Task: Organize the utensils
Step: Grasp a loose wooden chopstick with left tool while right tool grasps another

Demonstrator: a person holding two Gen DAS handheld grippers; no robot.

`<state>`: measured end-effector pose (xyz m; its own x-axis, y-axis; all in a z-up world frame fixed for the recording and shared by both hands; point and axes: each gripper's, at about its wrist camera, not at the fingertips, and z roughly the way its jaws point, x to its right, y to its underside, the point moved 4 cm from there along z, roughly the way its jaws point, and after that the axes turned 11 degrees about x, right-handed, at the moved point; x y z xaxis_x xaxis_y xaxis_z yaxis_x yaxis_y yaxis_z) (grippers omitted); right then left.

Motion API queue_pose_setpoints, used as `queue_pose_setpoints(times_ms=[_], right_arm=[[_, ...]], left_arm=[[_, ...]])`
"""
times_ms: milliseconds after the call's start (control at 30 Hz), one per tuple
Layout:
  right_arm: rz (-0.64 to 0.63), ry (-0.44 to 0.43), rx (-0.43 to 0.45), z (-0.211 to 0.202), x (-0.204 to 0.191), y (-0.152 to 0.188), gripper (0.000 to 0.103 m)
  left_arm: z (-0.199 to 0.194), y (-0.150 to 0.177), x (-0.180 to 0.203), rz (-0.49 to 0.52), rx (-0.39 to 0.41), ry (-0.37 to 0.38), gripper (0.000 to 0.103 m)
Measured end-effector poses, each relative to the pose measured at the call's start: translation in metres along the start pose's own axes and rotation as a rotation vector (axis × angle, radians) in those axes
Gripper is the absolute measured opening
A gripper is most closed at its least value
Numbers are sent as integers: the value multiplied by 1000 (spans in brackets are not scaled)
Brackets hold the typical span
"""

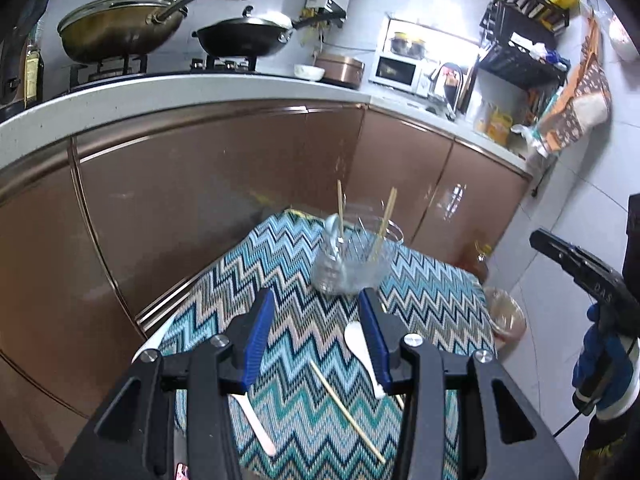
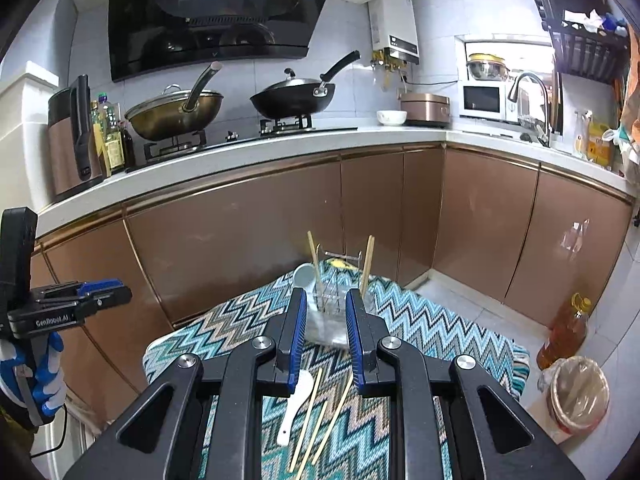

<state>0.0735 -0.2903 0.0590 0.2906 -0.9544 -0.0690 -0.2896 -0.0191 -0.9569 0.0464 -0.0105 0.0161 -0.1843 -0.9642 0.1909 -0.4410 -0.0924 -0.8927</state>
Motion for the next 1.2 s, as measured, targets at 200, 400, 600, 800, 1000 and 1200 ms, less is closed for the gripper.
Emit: queue_pose_setpoints(times_ms=[200, 400, 600, 800, 1000, 1200], right_arm=[[3, 3, -30, -8, -1, 12, 20], [22, 11, -80, -2, 6, 30, 20], [51, 10, -158, 15, 16, 56, 21], [95, 5, -247, 38, 29, 85, 21], [126, -4, -331, 61, 39, 114, 21], [147, -12, -409, 83, 48, 140, 21]], left_arm=[[-4, 16, 3, 6, -39, 19, 42], [9, 32, 4, 1, -108, 33, 42], [34, 60, 1, -30, -228, 45, 42], [64, 90, -1, -79, -372, 66, 42], [92, 115, -3, -120, -507, 80, 42], [114, 130, -2, -129, -578, 76, 42]])
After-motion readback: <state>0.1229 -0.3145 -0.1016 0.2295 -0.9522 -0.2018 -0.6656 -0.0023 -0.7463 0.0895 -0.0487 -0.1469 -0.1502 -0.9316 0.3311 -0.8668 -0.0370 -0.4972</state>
